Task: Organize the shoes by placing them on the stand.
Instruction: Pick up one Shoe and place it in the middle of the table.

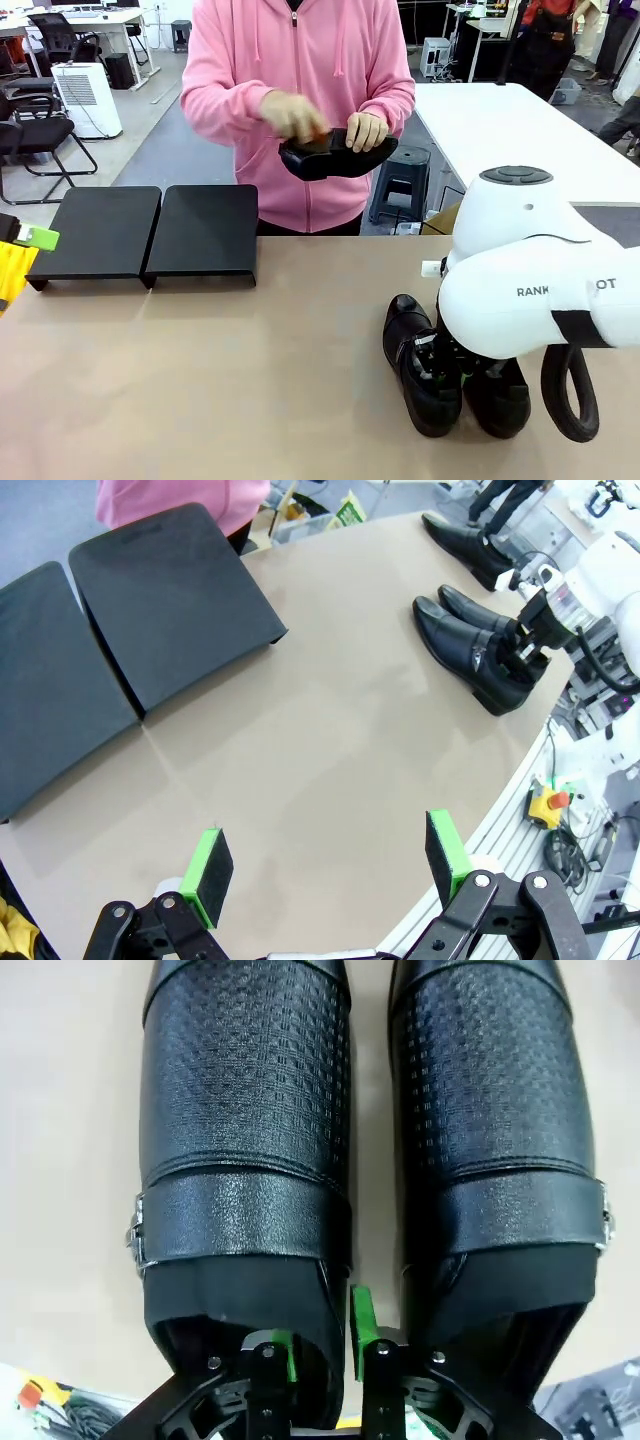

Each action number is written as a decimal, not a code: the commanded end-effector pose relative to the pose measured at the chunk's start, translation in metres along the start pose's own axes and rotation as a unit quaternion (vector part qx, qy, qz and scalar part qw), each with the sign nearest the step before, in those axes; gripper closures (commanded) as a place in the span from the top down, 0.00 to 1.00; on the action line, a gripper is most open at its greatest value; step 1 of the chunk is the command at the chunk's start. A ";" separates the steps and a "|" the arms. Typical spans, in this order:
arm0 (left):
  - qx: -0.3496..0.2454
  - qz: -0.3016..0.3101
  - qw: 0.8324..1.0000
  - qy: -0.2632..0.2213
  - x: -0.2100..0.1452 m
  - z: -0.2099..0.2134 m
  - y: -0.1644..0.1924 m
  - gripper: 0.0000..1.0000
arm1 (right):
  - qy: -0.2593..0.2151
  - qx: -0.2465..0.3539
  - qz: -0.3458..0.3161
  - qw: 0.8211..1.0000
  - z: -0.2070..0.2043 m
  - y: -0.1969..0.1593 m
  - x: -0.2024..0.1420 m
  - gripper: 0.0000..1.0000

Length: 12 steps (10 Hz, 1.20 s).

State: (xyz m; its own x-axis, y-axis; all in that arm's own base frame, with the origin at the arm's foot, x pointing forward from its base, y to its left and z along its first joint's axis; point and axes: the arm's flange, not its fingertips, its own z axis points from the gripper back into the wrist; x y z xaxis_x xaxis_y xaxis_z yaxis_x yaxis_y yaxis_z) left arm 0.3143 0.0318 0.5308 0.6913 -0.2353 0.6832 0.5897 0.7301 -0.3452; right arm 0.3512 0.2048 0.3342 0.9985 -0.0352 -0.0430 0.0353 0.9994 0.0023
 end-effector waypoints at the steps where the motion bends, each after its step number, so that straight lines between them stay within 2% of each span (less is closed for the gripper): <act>1: -0.009 -0.006 1.000 -0.005 0.001 0.000 0.002 1.00 | 0.004 0.006 0.015 1.000 0.000 0.003 0.006 0.11; 2: -0.009 -0.006 1.000 -0.005 0.001 0.000 0.002 1.00 | 0.006 0.001 0.013 1.000 -0.001 0.003 0.005 0.00; 8: -0.009 -0.006 1.000 -0.005 0.001 0.000 0.002 1.00 | -0.010 -0.014 0.009 1.000 0.004 -0.003 0.001 0.00; 10: -0.009 -0.006 1.000 -0.005 0.001 0.000 0.002 1.00 | -0.056 -0.027 0.006 0.998 0.042 0.003 -0.011 0.00; 12: -0.009 -0.006 1.000 -0.005 0.001 0.000 0.002 1.00 | -0.110 0.007 0.000 0.994 0.090 0.012 -0.027 0.00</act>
State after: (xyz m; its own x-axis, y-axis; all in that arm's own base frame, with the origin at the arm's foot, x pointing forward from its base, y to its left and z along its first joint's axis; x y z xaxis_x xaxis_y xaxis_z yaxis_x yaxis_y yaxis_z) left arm 0.3144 0.0318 0.5307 0.6915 -0.2356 0.6829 0.5897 0.7300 -0.3453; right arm 0.3398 0.2104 0.4004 0.9939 -0.0065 0.1097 0.0061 1.0000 0.0032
